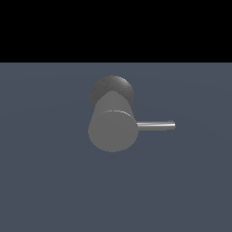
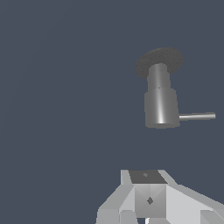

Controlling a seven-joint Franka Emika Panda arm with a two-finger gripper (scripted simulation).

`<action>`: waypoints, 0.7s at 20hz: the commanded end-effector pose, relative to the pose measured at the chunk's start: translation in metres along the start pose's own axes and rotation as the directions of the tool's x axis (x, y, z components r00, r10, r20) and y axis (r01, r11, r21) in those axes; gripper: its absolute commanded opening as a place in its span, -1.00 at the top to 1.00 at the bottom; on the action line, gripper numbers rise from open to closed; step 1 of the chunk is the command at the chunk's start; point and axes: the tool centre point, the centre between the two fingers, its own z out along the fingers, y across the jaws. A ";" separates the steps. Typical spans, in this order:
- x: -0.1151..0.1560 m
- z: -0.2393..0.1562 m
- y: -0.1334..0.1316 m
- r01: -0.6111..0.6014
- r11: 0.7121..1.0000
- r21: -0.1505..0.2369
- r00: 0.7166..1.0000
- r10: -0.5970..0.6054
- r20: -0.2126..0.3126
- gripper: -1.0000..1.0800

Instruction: Turn on the faucet by rotating a designated handle.

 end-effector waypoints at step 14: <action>0.031 -0.107 0.043 0.108 0.804 0.585 0.911 0.155 -0.382 1.00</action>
